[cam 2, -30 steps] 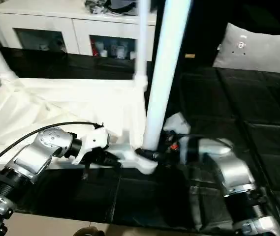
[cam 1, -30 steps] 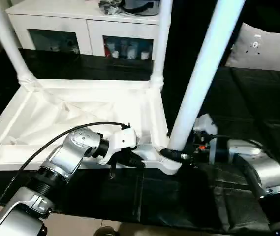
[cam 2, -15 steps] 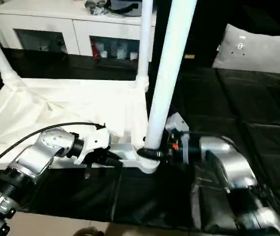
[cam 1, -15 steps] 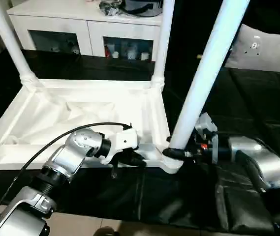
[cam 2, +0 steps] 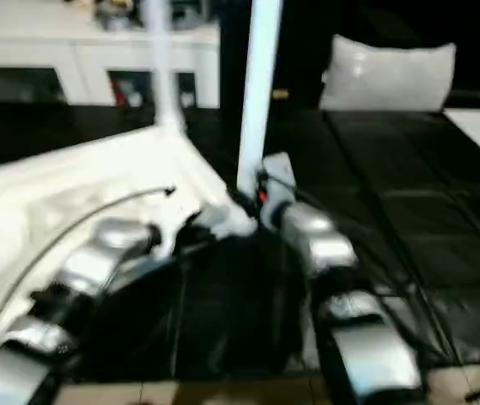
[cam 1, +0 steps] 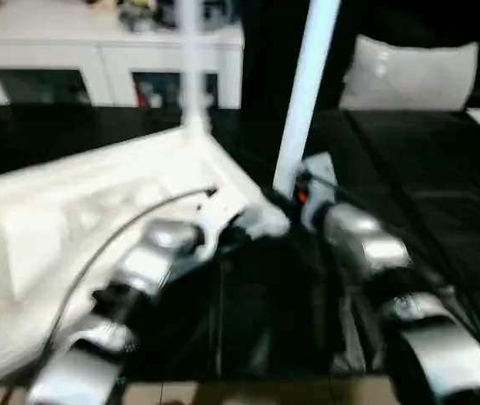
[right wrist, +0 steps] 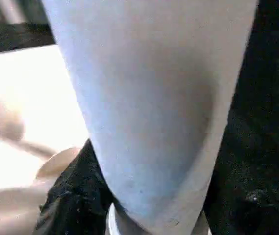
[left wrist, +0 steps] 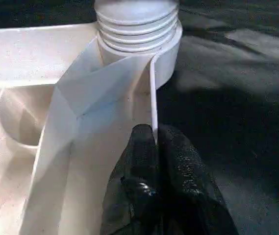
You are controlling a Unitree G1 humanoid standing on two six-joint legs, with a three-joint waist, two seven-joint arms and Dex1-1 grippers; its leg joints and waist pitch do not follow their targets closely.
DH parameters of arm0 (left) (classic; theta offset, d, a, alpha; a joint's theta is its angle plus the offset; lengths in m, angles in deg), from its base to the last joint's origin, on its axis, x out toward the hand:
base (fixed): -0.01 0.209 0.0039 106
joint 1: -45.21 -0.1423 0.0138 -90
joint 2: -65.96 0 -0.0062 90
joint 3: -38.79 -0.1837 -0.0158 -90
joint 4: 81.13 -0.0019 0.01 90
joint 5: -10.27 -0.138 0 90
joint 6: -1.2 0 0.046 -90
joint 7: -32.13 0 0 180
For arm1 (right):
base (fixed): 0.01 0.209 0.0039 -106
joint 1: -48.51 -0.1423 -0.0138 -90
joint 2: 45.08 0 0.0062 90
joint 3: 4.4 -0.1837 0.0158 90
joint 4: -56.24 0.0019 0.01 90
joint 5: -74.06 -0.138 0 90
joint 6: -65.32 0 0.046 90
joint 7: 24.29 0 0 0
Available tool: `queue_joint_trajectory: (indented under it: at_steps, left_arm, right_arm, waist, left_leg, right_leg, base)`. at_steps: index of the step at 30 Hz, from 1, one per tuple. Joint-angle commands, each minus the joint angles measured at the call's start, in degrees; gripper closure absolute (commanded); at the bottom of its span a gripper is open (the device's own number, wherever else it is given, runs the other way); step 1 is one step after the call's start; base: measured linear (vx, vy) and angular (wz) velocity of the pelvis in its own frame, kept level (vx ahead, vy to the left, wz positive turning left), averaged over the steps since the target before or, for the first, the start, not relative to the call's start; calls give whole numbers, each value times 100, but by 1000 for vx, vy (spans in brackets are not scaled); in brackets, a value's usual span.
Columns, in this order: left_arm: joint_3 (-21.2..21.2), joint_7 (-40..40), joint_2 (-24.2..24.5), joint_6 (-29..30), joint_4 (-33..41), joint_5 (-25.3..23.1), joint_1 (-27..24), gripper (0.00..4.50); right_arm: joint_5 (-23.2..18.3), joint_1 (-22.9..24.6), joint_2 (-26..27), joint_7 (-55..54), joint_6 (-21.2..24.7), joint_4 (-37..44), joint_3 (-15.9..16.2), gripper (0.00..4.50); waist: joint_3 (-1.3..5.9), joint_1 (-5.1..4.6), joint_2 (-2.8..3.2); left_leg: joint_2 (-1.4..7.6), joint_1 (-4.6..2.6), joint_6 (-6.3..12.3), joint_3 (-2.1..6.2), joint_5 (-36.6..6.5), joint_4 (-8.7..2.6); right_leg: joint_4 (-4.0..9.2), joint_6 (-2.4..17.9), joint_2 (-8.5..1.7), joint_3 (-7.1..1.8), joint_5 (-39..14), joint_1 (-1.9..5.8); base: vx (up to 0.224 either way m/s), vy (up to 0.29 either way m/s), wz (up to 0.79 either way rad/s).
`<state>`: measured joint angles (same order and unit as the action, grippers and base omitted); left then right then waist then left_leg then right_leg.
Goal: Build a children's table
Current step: Rotate leg to tighten
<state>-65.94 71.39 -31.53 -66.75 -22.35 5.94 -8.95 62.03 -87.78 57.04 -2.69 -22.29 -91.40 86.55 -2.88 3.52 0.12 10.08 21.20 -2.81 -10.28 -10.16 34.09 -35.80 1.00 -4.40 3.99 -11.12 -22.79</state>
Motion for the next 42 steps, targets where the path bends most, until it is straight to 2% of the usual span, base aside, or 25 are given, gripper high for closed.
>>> queue_joint_trajectory:
  at_steps: [1,3,6,7,9,11,12,13,14,15,16,17,18,19,21,22,23,24,25,26,27,29,32,38,42]
  left_arm:
    - [-108,135,-296,-192,226,212,112,450]
    - [-170,265,-224,-351,307,141,49,450]
    - [-256,393,-66,-502,311,66,-2,450]
    - [-291,458,18,-570,304,38,-23,450]
    - [-302,502,59,-593,309,34,-35,450]
    - [-323,658,160,-658,339,44,-64,450]
    - [-334,758,205,-701,356,57,-77,450]
    - [-359,909,269,-817,377,77,-96,450]
    - [-374,1009,309,-898,388,91,-107,450]
    - [-421,1225,401,-971,435,122,-143,450]
    - [-445,1321,441,-1016,455,133,-159,450]
    - [-504,1525,529,-1071,499,157,-194,450]
    - [-545,1649,585,-1133,523,175,-215,450]
    - [-583,1759,634,-1205,549,188,-235,450]
    - [-625,1977,720,-1300,608,242,-281,450]
    - [-638,2110,766,-1348,643,281,-307,450]
    - [-691,2434,912,-1442,727,335,-362,450]
    - [-704,2487,941,-1458,740,338,-370,450]
    - [-767,2713,1075,-1526,791,358,-404,450]
    - [-798,2815,1143,-1557,811,371,-418,450]
    - [-816,2890,1198,-1593,816,382,-426,450]
    - [-835,2977,1272,-1650,814,377,-433,450]
    - [-834,2993,1299,-1675,792,356,-438,450]
    - [-824,2941,1318,-1750,695,300,-416,450]
    - [-834,2960,1316,-1785,673,312,-416,450]
  right_arm:
    - [28,69,380,-115,-2,-641,88,176]
    - [128,-31,543,-181,-169,-890,12,154]
    - [184,-164,598,-177,-350,-1146,-83,127]
    - [225,-239,592,-129,-439,-1280,-96,127]
    - [249,-275,588,-81,-479,-1343,-93,96]
    - [353,-300,526,100,-524,-1405,-35,82]
    - [205,275,-1,800,-422,-609,-6,75]
    - [-64,1059,-623,1482,-70,701,27,64]
    - [-261,1609,-1050,1940,184,1630,45,51]
    - [-511,2127,-1476,2374,579,2640,79,43]
    - [-580,2255,-1592,2483,711,2931,104,37]
    - [-685,2416,-1804,2702,915,3288,149,30]
    - [-724,2493,-1925,2842,995,3436,178,30]
    - [-747,2558,-2032,2962,1047,3541,211,8]
    - [-818,2642,-2170,3174,1191,3690,240,8]
    - [-869,2722,-2253,3298,1311,3860,251,8]
    - [-989,2927,-2454,3566,1585,4359,324,8]
    - [-1007,2955,-2484,3606,1624,4431,341,8]
    - [-1036,3029,-2579,3758,1706,4696,433,8]
    - [-1024,3025,-2592,3804,1710,4780,484,33]
    - [-1043,2985,-2571,3815,1779,4833,523,33]
    - [-1098,2878,-2505,3856,1882,4844,583,46]
    - [-1091,2787,-2446,3824,1948,4832,603,86]
    - [-1124,2716,-2415,3802,2168,5011,618,124]
    - [-1136,2698,-2464,3930,2229,4993,673,154]
  waist:
    - [347,62,11]
    - [356,85,18]
    - [364,84,37]
    - [367,90,47]
    - [360,83,52]
    - [349,78,74]
    - [312,92,36]
    - [327,140,76]
    - [345,286,62]
    - [344,402,33]
    - [343,482,20]
    - [396,486,-19]
    - [398,504,-5]
    - [391,486,-16]
    - [366,475,3]
    - [336,487,18]
    - [331,507,12]
    - [347,560,32]
    - [331,550,32]
    - [354,592,45]
    - [347,592,28]
    - [345,592,39]
    - [350,584,32]
    - [368,599,18]
    - [365,595,-2]
  left_leg:
    - [283,-44,-77,148,-1670,-423]
    - [295,-49,33,135,-1473,-433]
    - [302,-28,79,137,-1412,-446]
    - [308,-42,80,138,-1430,-445]
    - [310,-42,79,131,-1459,-447]
    - [311,-47,68,133,-1570,-454]
    - [294,-53,110,113,-1665,-467]
    - [327,-84,127,129,-1676,-461]
    - [381,-185,246,95,-1533,-448]
    - [358,-143,413,103,-1247,-444]
    - [381,-129,469,118,-1113,-440]
    - [352,-25,533,130,-773,-417]
    - [321,-2,579,112,-680,-392]
    - [308,20,596,109,-698,-389]
    - [315,-10,540,80,-901,-378]
    - [330,-42,468,75,-1107,-395]
    - [344,-43,409,83,-1161,-410]
    - [392,-84,391,89,-1151,-414]
    - [387,-68,395,87,-1159,-425]
    - [395,-63,363,97,-1136,-425]
    - [398,-63,323,98,-1159,-437]
    - [381,-60,267,99,-1205,-438]
    - [374,-53,213,100,-1196,-434]
    - [361,-38,252,91,-918,-405]
    - [359,-44,232,85,-980,-403]
  right_leg:
    - [554,1178,-501,-289,-1689,230]
    - [526,1250,-471,-284,-1356,246]
    - [481,1341,-465,-280,-1057,267]
    - [482,1359,-472,-279,-1042,261]
    - [471,1409,-470,-284,-951,263]
    - [485,1418,-476,-286,-1087,256]
    - [538,1286,-435,-285,-1203,281]
    - [521,1261,-461,-286,-1206,271]
    - [534,1131,-439,-309,-855,234]
    - [496,1092,-397,-309,-468,322]
    - [480,1041,-415,-317,-339,333]
    - [381,1117,-449,-293,-61,384]
    - [402,1143,-465,-278,-145,357]
    - [421,1139,-468,-274,-274,364]
    - [493,1142,-478,-278,-822,292]
    - [552,1119,-492,-286,-1286,255]
    - [567,1057,-483,-289,-1491,256]
    - [547,1044,-481,-305,-1401,222]
    - [546,1064,-463,-304,-1371,216]
    - [515,1071,-470,-298,-1264,227]
    - [504,1105,-468,-297,-1180,210]
    - [497,1138,-475,-293,-1189,212]
    - [489,1133,-493,-298,-1168,223]
    - [444,1158,-484,-294,-812,243]
    - [469,1100,-498,-298,-1028,241]
  base:
    - [0,0,0]
    - [0,0,0]
    - [0,0,0]
    - [0,0,0]
    - [0,0,0]
    - [0,0,0]
    - [0,0,0]
    - [0,0,0]
    - [0,0,0]
    - [0,0,0]
    - [0,0,0]
    - [0,0,0]
    - [0,0,0]
    - [0,0,0]
    - [0,0,0]
    - [0,0,0]
    - [0,0,0]
    - [0,0,0]
    - [0,0,0]
    - [0,0,0]
    - [0,0,0]
    - [0,0,0]
    - [0,0,0]
    - [0,0,0]
    - [0,0,0]
